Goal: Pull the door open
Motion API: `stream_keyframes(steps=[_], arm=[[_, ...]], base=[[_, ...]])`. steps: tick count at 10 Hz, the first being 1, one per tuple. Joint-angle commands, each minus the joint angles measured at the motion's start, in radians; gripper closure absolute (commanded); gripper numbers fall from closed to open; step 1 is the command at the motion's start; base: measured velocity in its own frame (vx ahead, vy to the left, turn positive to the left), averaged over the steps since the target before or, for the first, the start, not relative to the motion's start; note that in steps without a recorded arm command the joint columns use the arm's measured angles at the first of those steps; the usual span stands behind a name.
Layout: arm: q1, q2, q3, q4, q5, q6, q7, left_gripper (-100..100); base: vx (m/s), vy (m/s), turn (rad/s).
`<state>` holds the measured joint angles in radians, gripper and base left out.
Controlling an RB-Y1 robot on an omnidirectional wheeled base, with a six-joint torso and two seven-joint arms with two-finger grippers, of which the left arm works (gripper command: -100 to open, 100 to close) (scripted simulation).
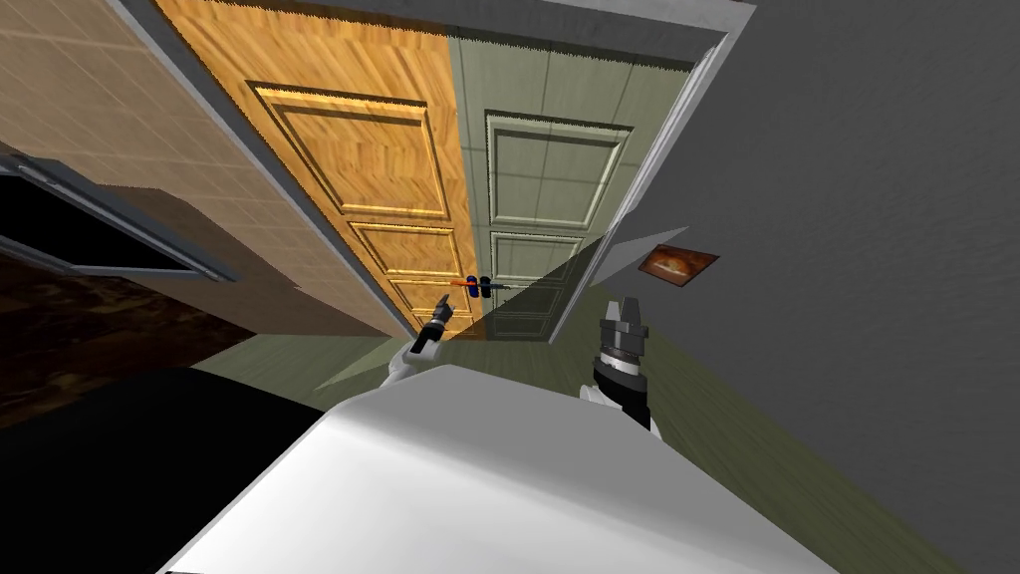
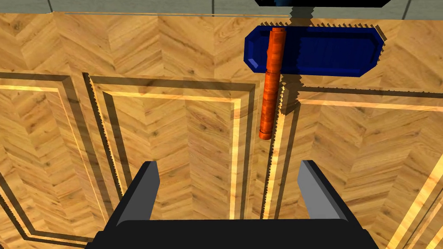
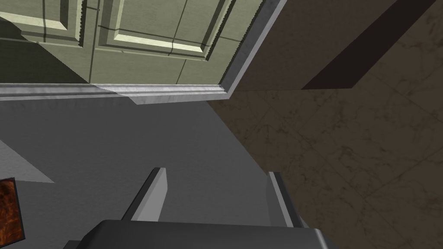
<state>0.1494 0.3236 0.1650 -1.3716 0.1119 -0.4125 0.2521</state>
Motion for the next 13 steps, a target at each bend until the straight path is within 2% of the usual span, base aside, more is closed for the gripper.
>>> stream_keyframes(steps=[1,9,10,11,13], arm=[[-0.013,0.009,0.004,0.032,0.002,0.006,0.003,-100],[-0.062,0.052,0.023,0.174,0.014,0.035,0.017,-100],[-0.060,0.047,0.022,0.163,0.012,0.034,0.014,-100],[-0.057,0.056,0.044,0.184,0.015,0.036,0.010,-100],[-0.058,0.060,0.059,0.199,0.017,0.036,0.006,-100]], base=[[0.103,0.013,-0.045],[0.087,0.026,-0.058],[0.040,0.012,-0.010],[0.118,0.106,0.082],[0.173,0.111,0.037]])
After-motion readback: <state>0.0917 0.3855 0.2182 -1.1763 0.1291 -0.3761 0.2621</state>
